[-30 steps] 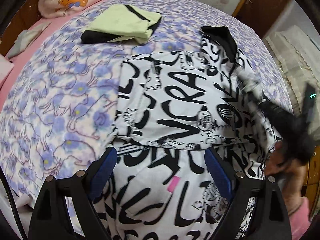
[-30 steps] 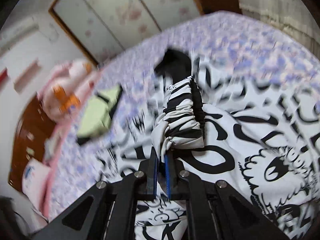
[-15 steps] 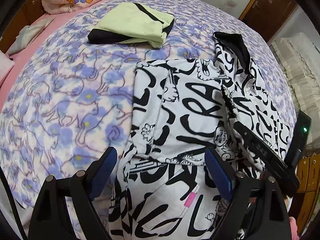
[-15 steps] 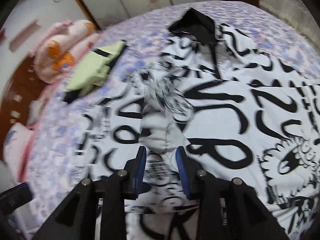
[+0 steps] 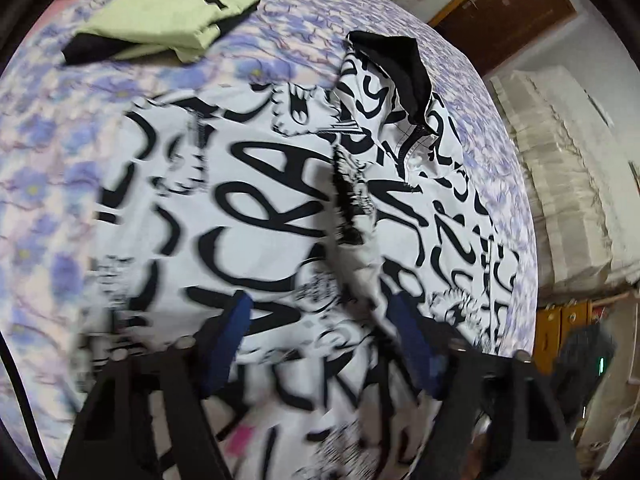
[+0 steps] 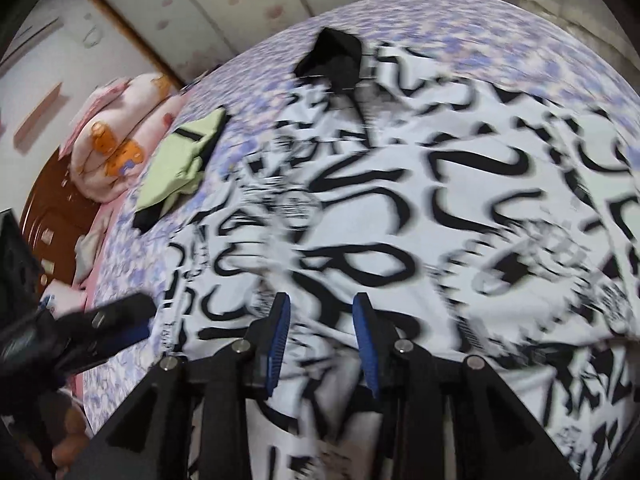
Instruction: Fold large clothes
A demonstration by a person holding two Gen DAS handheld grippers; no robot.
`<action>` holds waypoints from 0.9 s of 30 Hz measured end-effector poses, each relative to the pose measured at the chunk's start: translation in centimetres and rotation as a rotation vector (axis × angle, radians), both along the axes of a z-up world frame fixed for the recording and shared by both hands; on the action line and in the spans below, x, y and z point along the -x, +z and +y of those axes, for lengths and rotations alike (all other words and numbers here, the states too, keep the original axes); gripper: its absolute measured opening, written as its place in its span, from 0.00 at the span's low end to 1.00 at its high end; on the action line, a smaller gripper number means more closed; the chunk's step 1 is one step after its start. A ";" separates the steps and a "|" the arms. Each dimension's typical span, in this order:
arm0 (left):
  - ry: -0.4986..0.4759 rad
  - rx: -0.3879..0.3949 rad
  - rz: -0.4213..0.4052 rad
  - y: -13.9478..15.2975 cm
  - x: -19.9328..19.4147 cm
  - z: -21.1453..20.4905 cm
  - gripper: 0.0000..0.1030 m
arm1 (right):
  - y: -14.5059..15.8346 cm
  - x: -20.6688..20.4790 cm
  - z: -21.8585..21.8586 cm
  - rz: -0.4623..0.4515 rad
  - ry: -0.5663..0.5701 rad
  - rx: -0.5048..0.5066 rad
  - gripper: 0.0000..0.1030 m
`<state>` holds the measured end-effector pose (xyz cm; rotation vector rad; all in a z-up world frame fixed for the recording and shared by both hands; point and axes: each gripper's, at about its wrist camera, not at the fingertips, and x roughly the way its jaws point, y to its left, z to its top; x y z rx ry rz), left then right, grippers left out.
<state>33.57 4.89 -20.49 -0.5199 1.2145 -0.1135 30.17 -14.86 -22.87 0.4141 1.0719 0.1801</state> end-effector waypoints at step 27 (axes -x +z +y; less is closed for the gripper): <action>0.278 -0.027 0.182 -6.9 -2.0 -7.1 0.10 | -7.6 3.8 -21.6 0.221 -0.246 0.032 0.00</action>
